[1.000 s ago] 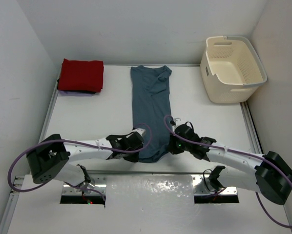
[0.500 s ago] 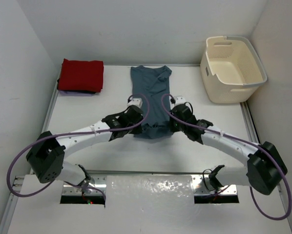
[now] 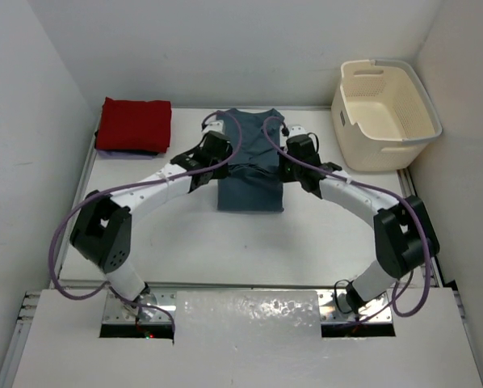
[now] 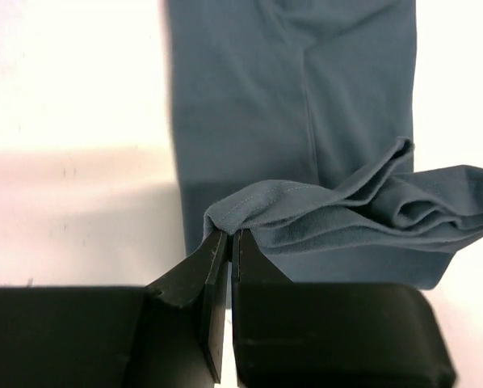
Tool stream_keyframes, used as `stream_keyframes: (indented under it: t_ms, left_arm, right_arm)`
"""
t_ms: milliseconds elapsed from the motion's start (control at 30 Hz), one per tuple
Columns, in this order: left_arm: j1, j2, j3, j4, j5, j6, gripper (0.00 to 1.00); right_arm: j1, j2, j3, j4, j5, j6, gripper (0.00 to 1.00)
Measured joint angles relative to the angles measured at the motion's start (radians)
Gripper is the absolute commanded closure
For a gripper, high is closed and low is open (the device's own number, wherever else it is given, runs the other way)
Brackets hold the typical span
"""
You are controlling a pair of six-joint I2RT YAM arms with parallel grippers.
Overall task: Fold and stack the t-shirts
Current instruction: Fold the folded rectangular tshirt in 1/3 of the way
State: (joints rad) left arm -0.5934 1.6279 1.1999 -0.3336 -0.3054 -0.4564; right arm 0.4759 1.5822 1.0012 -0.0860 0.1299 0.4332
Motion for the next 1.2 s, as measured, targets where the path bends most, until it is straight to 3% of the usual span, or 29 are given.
stream_keyframes:
  t_ms: [733,867,1000,1033,1067,1167,1200]
  left_arm:
    - [0.131,0.340,0.288,0.030,0.121,0.123,1.00]
    - [0.152,0.389,0.317,0.034,0.143,0.129,1.00]
    - [0.172,0.454,0.373,0.032,0.157,0.130,0.98]
    - [0.176,0.468,0.384,0.029,0.159,0.130,0.91]
    - [0.179,0.477,0.391,0.027,0.160,0.134,0.79]
    - [0.186,0.493,0.408,0.013,0.161,0.134,0.59]
    - [0.188,0.495,0.413,0.008,0.163,0.135,0.44]
  right_arm:
    - [-0.102,0.383,0.369,-0.044,-0.077,-0.056,1.00]
    - [-0.113,0.447,0.410,-0.039,-0.084,-0.056,0.96]
    - [-0.121,0.512,0.451,-0.034,-0.089,-0.047,0.76]
    - [-0.125,0.527,0.460,-0.034,-0.090,-0.044,0.59]
    - [-0.129,0.539,0.468,-0.031,-0.090,-0.036,0.50]
    - [-0.138,0.567,0.500,-0.039,-0.092,-0.037,0.30]
    - [-0.140,0.574,0.514,-0.047,-0.093,-0.037,0.25]
